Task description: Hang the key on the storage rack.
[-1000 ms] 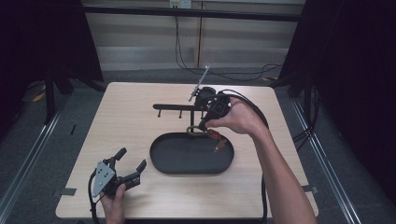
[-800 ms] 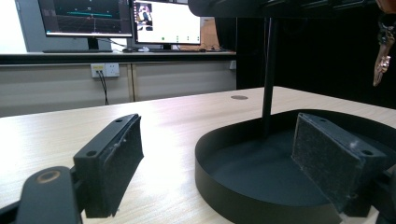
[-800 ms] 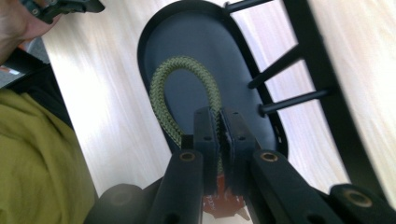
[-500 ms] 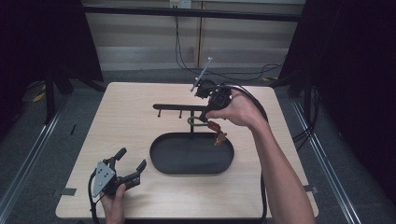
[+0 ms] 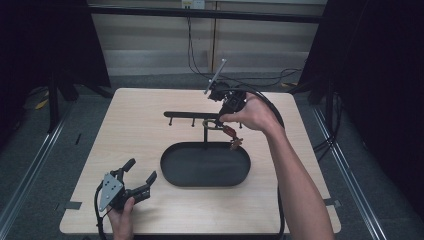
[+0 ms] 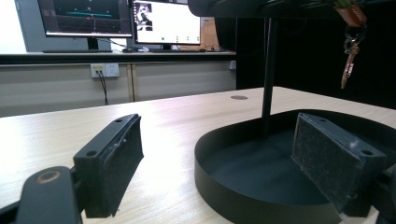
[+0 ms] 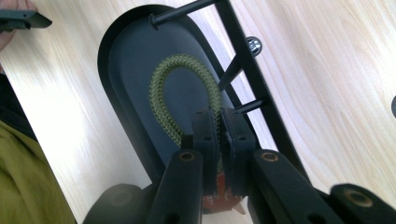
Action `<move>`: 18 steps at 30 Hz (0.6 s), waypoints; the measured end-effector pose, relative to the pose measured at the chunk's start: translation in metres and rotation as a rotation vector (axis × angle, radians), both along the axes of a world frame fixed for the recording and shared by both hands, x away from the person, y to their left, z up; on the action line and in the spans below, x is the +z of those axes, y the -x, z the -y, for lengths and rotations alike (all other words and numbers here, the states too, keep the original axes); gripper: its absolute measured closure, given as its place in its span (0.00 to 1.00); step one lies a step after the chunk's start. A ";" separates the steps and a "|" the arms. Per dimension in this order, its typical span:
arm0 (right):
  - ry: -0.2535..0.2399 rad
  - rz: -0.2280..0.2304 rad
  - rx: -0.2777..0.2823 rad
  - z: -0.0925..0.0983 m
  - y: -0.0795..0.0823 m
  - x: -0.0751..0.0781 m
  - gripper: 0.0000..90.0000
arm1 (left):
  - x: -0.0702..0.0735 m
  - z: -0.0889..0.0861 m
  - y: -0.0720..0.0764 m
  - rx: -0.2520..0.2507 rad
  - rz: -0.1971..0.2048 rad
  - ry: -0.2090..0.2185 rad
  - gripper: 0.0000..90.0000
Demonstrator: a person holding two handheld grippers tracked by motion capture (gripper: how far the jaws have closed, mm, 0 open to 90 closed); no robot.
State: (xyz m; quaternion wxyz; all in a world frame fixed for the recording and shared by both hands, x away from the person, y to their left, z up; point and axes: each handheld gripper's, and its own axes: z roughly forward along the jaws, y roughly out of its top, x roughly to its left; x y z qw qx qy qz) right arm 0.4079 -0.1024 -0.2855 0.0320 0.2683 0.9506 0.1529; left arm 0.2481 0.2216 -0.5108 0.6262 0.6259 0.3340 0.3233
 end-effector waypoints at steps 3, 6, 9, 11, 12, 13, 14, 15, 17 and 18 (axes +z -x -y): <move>0.003 0.001 -0.004 0.000 -0.002 0.000 0.95 | 0.000 0.000 0.000 0.000 0.000 0.000 0.18; 0.010 0.003 -0.007 0.000 -0.003 -0.001 0.93 | 0.000 0.000 0.000 0.000 0.000 0.000 0.18; 0.027 0.009 -0.005 -0.003 -0.001 0.000 0.92 | 0.000 0.000 0.000 0.002 0.003 -0.007 0.18; 0.032 0.011 -0.005 -0.003 -0.001 0.000 0.92 | 0.000 0.000 0.000 -0.002 0.000 -0.004 0.18; 0.028 0.007 -0.002 -0.002 -0.001 0.000 0.91 | 0.000 0.000 0.000 -0.002 0.000 -0.004 0.18; 0.021 0.009 -0.001 -0.002 -0.001 0.000 0.91 | 0.000 0.000 0.000 -0.002 0.000 -0.004 0.18; 0.015 0.008 -0.001 -0.002 -0.002 0.000 0.91 | 0.000 0.000 0.000 -0.002 0.000 -0.005 0.18; 0.015 0.008 -0.001 -0.002 -0.002 0.000 0.91 | 0.000 0.000 0.000 -0.002 0.000 -0.002 0.18; 0.011 0.007 -0.005 -0.001 -0.003 0.000 0.90 | 0.000 0.000 0.000 -0.003 0.000 -0.004 0.18; 0.006 0.000 -0.012 -0.001 -0.004 0.000 0.90 | 0.000 0.000 0.000 -0.002 0.000 0.000 0.18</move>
